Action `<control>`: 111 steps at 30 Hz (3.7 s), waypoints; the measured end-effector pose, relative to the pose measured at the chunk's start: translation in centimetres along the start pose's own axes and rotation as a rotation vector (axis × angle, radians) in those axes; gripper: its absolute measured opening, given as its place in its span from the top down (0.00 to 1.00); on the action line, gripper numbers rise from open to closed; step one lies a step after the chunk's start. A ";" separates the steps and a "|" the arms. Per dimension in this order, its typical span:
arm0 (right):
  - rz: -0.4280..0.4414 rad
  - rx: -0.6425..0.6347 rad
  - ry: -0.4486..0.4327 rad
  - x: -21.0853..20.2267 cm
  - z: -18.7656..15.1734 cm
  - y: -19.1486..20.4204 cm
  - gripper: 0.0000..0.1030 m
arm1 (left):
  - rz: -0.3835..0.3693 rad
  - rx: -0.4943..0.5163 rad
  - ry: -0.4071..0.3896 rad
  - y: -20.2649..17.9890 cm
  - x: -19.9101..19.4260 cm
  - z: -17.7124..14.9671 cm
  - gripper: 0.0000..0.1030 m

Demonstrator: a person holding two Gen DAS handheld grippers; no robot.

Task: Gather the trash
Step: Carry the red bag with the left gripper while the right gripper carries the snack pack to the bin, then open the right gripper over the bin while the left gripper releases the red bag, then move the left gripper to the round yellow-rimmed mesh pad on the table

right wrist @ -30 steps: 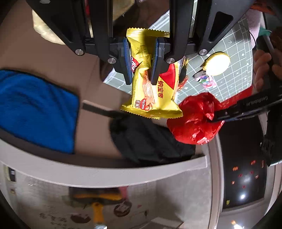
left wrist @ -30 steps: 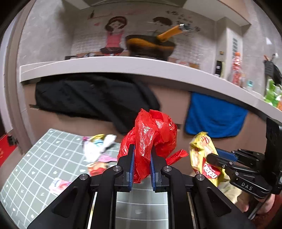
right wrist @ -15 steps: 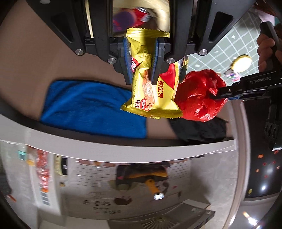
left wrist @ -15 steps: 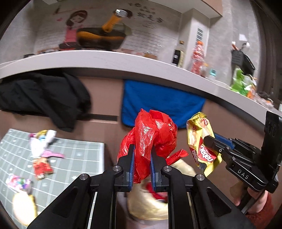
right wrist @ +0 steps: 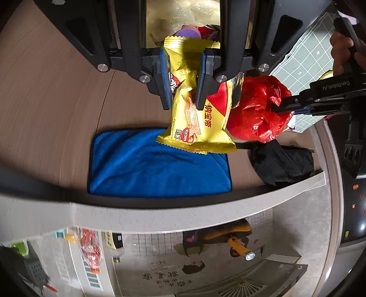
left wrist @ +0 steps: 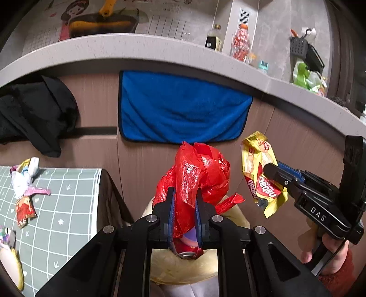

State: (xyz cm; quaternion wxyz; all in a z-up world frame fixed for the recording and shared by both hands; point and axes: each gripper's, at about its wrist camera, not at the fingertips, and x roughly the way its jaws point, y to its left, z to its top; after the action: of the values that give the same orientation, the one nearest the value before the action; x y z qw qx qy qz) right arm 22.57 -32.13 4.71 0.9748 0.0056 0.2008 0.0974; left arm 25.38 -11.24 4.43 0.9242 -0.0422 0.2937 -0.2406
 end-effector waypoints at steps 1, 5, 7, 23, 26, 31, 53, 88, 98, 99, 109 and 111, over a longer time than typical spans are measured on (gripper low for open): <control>0.001 0.005 0.005 0.3 -0.2 -0.1 0.81 | 0.001 -0.002 0.008 0.0 0.3 -0.2 0.85; 0.003 0.017 0.025 1.2 -1.0 -0.5 0.81 | 0.005 -0.008 0.035 0.4 1.5 -0.8 0.85; 0.003 0.022 0.035 1.6 -1.3 -0.7 0.81 | 0.008 -0.014 0.048 0.5 2.0 -1.1 0.85; 0.010 0.076 0.128 4.8 -4.1 -1.9 0.81 | -0.007 -0.079 0.198 1.4 6.7 -4.3 0.85; 0.013 0.091 0.156 5.6 -5.1 -2.2 0.81 | -0.004 -0.081 0.229 1.5 7.7 -5.1 0.85; 0.028 0.121 0.215 7.2 -6.7 -2.5 0.81 | -0.026 -0.102 0.290 1.8 9.4 -5.7 0.85; 0.011 0.128 0.341 10.2 -10.5 -3.0 0.79 | -0.038 -0.181 0.443 2.9 13.6 -8.1 0.85; 0.108 0.052 0.167 6.4 -4.0 7.2 0.58 | 0.247 -0.207 0.064 18.0 -7.4 -7.9 0.55; 0.248 -0.087 0.233 9.7 -5.0 17.0 0.58 | 0.409 -0.432 0.056 30.1 -14.9 -14.4 0.55; 0.261 -0.093 0.243 10.1 -5.2 17.8 0.58 | 0.420 -0.458 0.060 31.0 -15.3 -15.0 0.55; 0.279 -0.174 0.289 12.2 -6.2 22.6 0.58 | 0.438 -0.579 0.142 35.0 -14.4 -18.2 0.55; 0.276 -0.194 0.283 12.3 -6.1 23.3 0.58 | 0.454 -0.559 0.136 34.5 -14.1 -18.1 0.55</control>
State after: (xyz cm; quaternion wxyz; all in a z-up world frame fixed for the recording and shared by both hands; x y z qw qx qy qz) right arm 26.85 -7.06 -4.47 0.9103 -0.0745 0.3225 0.2487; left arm 19.65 26.92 -10.63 0.8852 -0.2108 0.4107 0.0578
